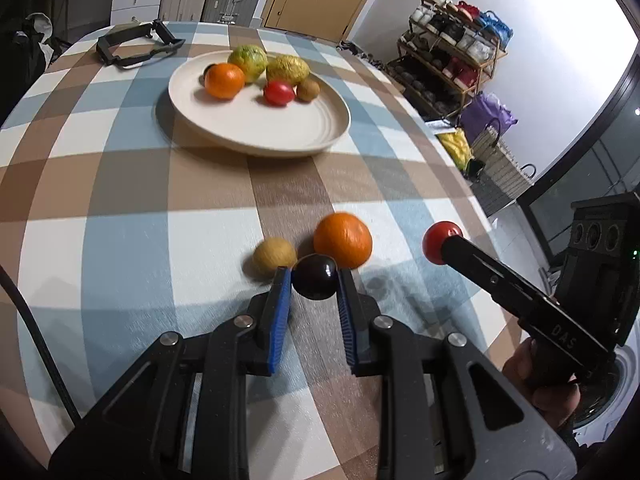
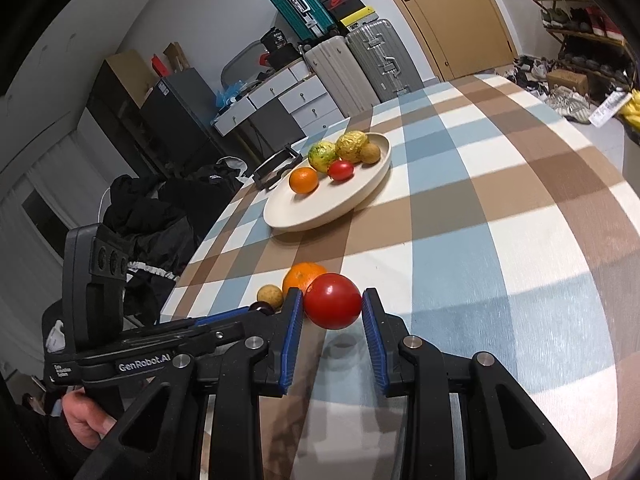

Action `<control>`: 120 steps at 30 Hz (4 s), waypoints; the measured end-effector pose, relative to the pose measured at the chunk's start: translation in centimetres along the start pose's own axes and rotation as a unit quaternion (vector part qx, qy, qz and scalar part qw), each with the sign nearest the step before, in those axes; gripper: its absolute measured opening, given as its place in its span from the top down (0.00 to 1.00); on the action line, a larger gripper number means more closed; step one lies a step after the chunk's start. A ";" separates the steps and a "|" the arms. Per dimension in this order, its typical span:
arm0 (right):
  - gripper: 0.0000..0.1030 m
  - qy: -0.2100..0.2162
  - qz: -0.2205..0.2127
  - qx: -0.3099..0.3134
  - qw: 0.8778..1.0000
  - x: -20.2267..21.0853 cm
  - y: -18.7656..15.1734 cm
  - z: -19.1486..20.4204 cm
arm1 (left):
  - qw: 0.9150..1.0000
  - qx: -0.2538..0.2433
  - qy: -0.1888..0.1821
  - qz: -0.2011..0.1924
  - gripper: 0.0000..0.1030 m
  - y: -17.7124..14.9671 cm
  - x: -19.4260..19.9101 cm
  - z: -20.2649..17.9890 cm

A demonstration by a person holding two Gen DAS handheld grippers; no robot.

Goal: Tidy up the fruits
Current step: 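Carry the tomato with the right tool while the left carries the plum onto the plate, then open both tools to release the tomato and plum on the plate, then withdraw both tools from the plate toward the last two fruits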

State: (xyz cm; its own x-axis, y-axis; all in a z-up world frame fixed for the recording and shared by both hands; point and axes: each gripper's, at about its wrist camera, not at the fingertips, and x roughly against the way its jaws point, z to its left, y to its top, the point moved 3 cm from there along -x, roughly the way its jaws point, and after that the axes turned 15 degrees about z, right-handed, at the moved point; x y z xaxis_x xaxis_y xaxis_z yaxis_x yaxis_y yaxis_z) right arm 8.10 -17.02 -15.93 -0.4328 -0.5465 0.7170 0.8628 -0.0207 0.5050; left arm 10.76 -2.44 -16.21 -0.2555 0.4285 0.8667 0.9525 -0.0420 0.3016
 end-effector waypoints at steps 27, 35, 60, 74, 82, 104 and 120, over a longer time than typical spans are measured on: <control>0.70 0.010 0.015 0.031 0.999 -5.2 15.3 3.2 | 0.995 0.038 0.015 -0.087 0.80 16.3 3.7 10.3; 0.70 0.004 0.042 0.030 0.999 -9.4 19.3 3.2 | 0.996 0.042 0.009 -0.072 0.80 18.9 0.9 11.6; 0.70 -0.033 0.085 0.016 0.996 -15.6 20.7 2.2 | 0.998 0.038 0.010 -0.040 0.80 19.9 -2.4 12.6; 0.48 -0.047 0.038 0.033 0.998 -12.9 20.6 3.1 | 0.999 0.032 0.003 -0.044 0.54 19.4 -1.1 11.7; 0.35 -0.050 -0.009 0.040 0.998 -7.2 18.8 4.0 | 0.998 0.015 0.017 -0.066 0.45 17.7 2.3 9.2; 0.05 -0.051 -0.093 0.064 0.992 4.0 8.8 7.4 | 0.987 -0.012 0.079 -0.138 0.09 7.6 10.6 1.7; 0.01 -0.088 -0.087 0.060 0.990 3.7 1.7 6.9 | 0.989 -0.004 0.097 -0.111 0.01 1.3 7.7 1.8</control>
State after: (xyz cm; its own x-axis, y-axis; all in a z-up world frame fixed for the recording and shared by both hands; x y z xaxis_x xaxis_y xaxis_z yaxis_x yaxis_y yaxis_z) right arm 6.15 -13.28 -9.06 -0.6204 -0.3884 0.6814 0.7386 0.0029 0.6741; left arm 10.38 2.43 -9.88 -0.4864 0.2471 0.8381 0.8680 0.0271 0.4958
